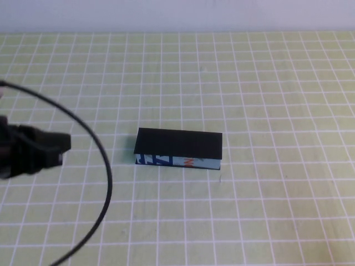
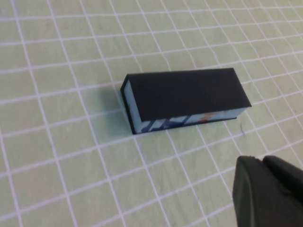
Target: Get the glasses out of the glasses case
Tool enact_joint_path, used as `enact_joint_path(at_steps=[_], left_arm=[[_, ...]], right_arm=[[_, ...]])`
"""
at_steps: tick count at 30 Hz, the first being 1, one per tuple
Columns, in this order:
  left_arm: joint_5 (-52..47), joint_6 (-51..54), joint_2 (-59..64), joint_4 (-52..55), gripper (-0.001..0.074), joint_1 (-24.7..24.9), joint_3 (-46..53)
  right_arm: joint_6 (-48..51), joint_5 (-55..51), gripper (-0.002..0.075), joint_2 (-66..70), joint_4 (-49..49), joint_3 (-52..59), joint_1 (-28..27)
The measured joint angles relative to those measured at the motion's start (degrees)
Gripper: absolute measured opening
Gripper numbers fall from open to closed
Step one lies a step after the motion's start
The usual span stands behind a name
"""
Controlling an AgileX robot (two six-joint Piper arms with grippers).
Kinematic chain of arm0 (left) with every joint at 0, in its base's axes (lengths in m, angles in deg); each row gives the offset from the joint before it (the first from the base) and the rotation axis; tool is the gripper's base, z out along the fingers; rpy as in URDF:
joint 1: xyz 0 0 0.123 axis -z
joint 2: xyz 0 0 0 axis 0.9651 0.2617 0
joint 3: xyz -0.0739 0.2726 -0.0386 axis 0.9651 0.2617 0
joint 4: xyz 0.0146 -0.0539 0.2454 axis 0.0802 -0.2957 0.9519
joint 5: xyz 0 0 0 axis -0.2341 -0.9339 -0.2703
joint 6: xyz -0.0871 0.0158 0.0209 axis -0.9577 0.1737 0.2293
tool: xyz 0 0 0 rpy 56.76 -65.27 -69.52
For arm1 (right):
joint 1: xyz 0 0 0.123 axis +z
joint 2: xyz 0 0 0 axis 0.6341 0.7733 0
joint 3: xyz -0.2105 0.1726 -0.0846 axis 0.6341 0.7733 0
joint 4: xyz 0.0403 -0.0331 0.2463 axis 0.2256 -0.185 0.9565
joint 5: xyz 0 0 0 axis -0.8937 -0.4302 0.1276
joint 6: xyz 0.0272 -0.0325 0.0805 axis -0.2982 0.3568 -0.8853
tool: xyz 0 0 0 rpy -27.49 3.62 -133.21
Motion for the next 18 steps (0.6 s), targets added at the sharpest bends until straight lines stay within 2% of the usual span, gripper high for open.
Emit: enact_joint_path(at_steps=[8, 18], left_arm=[[-4.3, 9.6, 21.1, -6.7, -0.0004, 0.0, -17.2], [-4.0, 17.0, 37.2, -12.5, -0.0004, 1.0, -25.8]], right_arm=[[0.0, 0.0, -0.0018, 0.0, 0.0, 0.0, 0.0], [0.0, 0.0, -0.0018, 0.0, 0.0, 0.0, 0.0]])
